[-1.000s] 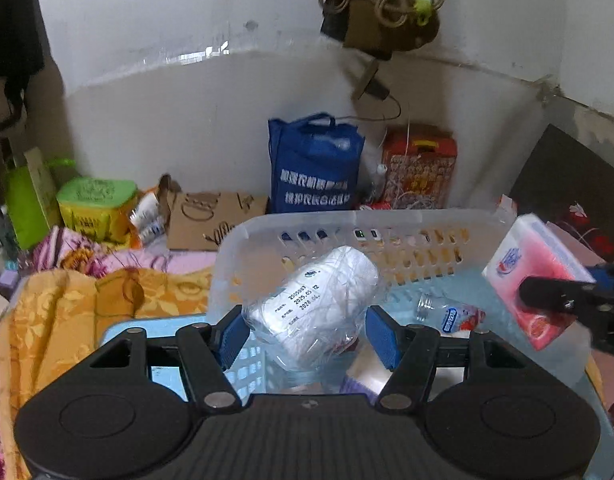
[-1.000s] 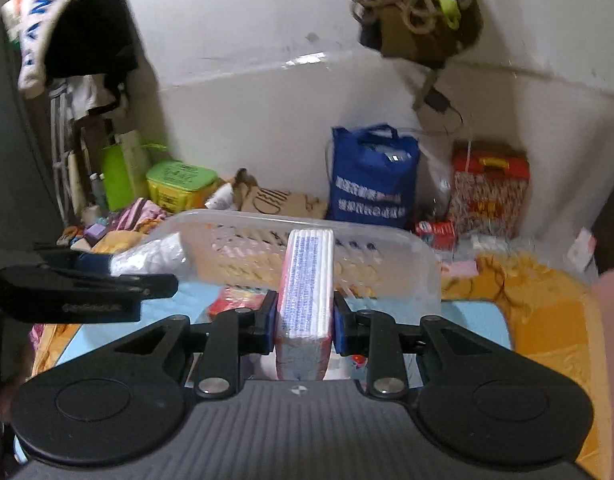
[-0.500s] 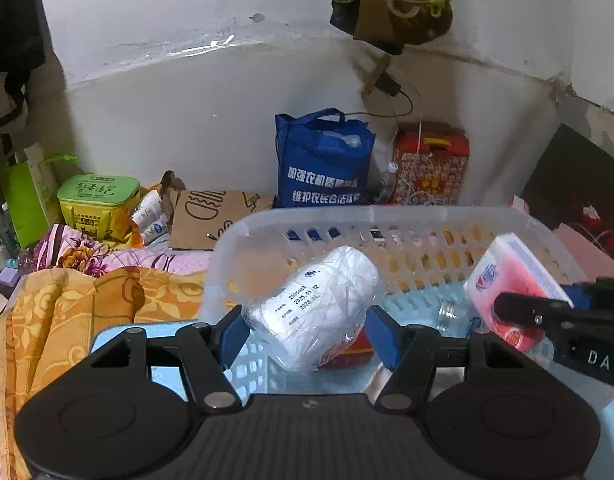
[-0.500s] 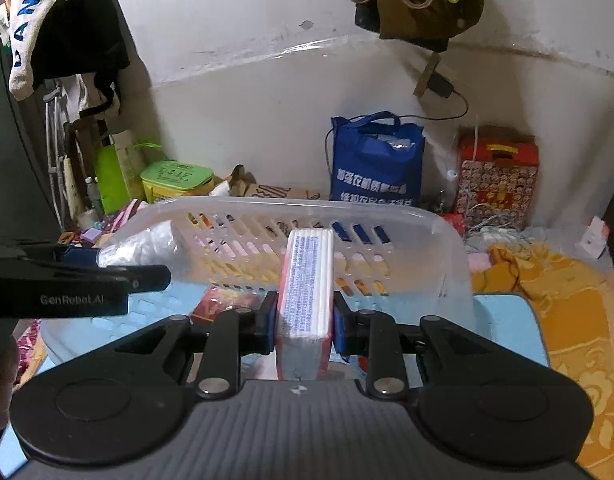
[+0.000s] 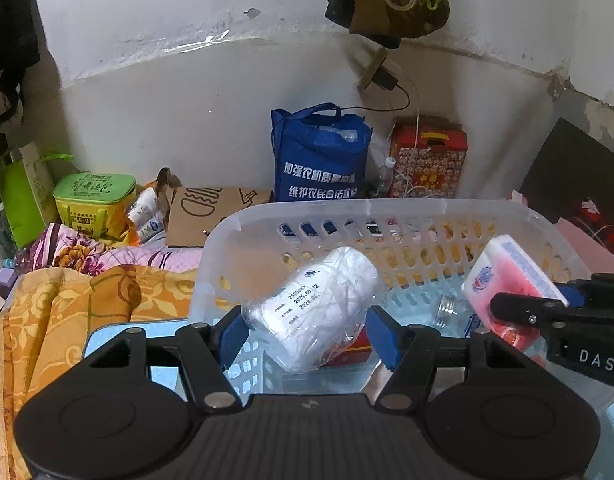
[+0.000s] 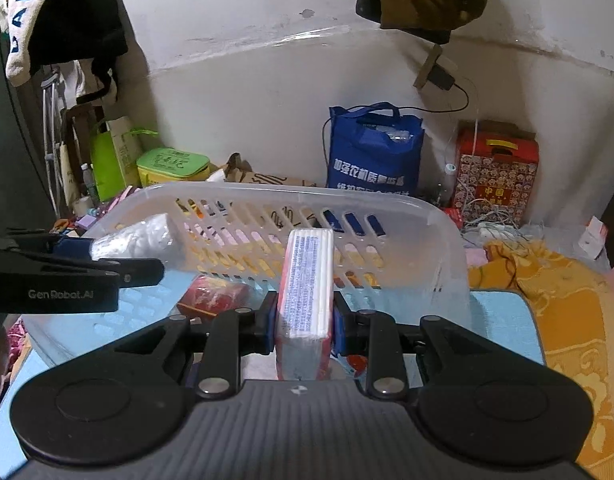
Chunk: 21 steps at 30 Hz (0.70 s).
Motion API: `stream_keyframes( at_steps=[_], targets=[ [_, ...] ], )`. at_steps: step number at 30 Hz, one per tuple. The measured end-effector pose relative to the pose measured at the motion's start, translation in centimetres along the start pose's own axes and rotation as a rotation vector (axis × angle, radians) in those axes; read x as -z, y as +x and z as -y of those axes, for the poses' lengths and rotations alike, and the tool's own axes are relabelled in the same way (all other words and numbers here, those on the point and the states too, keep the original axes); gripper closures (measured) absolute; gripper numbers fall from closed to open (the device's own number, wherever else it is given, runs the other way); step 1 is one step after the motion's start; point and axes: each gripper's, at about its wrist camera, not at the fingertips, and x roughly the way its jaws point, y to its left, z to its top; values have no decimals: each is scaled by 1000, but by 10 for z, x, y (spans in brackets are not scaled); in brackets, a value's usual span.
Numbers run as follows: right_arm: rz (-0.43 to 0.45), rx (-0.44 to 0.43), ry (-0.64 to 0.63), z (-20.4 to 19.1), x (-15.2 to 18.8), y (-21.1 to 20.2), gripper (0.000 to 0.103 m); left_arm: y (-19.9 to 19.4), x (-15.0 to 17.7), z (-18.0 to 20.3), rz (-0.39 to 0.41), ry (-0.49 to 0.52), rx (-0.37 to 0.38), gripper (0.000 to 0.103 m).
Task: Organize objects
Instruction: 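Open both grippers over the basket to drop the tissue pack and roll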
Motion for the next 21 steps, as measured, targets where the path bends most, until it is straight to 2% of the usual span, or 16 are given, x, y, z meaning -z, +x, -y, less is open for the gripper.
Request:
stream_keyframes(
  at_steps=[2,3,4,6,10,11,13,15,17,19,21],
  targets=[
    [29,-1,2,0,-1,-4,61,-2,1,1,19,5,11,34],
    [47,4,4,0,-2,-6,42,-3,1,2,29,7,18,33],
    [64,6,2,-1,-2,-9,23,-4,2,3,37,8,25,26],
    [96,6,-8,-2,-4,-16,7,-8,2,3,61,7,44,19],
    [143,-3,7,2,-7,-30,1,-17,3,3,102,-12,59,12],
    [151,-16,23,3,-8,-34,0,-21,4,4,121,-10,56,11],
    [168,-40,40,5,-9,-44,0,-33,5,5,177,-3,44,3],
    [185,-34,40,2,-11,-56,0,-45,5,7,221,13,25,2],
    [212,15,24,-7,-12,-69,0,-56,4,9,262,32,-32,2],
    [233,107,15,-19,-11,-80,0,-63,4,10,280,43,-62,2],
    [250,213,2,-31,-4,-89,0,-68,5,6,261,42,0,2]
  ],
)
